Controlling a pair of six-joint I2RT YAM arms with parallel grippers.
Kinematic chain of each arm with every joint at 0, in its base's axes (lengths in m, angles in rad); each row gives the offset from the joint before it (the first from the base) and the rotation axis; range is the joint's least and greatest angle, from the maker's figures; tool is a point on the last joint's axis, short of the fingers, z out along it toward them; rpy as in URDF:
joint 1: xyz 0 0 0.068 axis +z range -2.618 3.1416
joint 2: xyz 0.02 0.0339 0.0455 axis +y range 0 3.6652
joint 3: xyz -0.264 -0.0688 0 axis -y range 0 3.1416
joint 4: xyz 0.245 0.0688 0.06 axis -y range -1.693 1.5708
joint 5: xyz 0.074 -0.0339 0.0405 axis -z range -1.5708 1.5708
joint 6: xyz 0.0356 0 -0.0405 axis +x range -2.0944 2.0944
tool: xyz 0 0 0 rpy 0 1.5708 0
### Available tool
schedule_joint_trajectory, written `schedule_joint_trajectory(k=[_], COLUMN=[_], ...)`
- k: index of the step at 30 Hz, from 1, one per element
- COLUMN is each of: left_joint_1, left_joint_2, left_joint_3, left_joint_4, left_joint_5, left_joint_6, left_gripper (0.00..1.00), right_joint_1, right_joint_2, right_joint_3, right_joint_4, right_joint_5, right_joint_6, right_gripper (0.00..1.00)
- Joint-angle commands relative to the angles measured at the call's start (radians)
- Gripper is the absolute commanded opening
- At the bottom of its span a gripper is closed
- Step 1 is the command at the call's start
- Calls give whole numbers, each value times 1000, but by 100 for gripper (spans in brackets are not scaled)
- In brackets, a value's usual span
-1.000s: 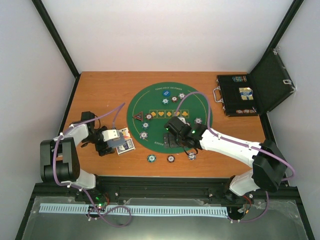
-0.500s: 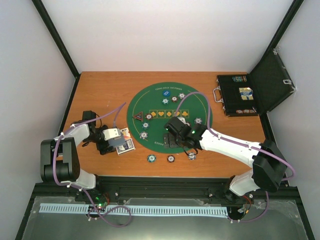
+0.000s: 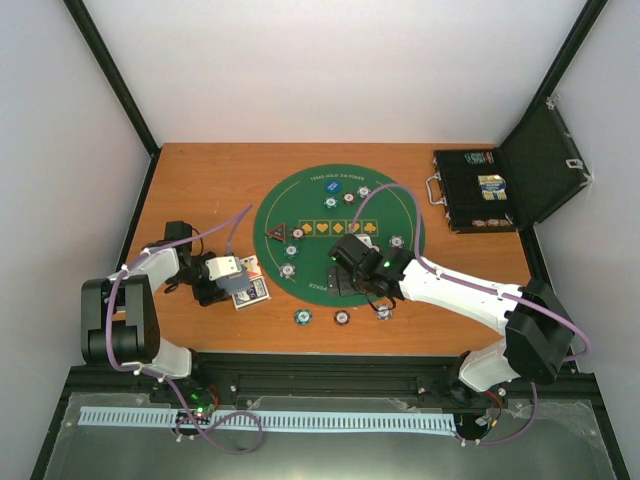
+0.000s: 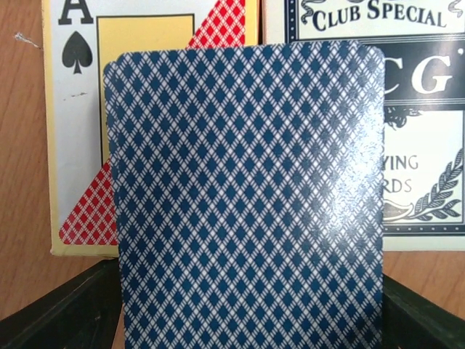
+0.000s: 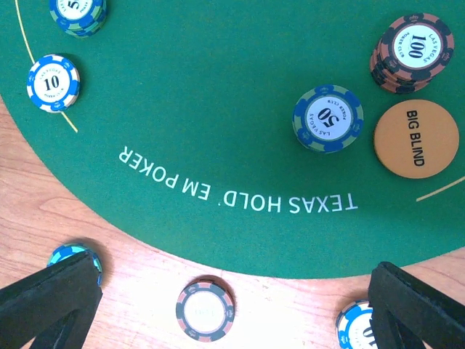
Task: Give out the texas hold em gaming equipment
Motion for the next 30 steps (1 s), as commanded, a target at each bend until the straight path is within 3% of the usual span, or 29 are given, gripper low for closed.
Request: schedule_joint_trajectory(k=[1, 11, 17, 23, 30], left_joint_1=[-7, -6, -6, -6, -6], left_joint_2=[1, 15, 6, -14, -73], left_joint_3=[-9, -11, -4, 29, 63], left_joint_4=[18, 40, 30, -19, -101], left_joint_5=[22, -10, 7, 8, 35], left_joint_6=[33, 35, 30, 35, 37], left_gripper=[82, 67, 39, 28, 6], right_joint_1=[12, 14, 14, 13, 13], right_joint_2=[-14, -13, -7, -5, -20], right_joint_3=[8, 8, 14, 21, 14], right_joint_4=[1, 2, 3, 7, 78], right_joint_5=[20, 15, 12, 7, -58], right_joint_6=[12, 16, 13, 11, 11], right_gripper=[100, 100, 100, 100, 100])
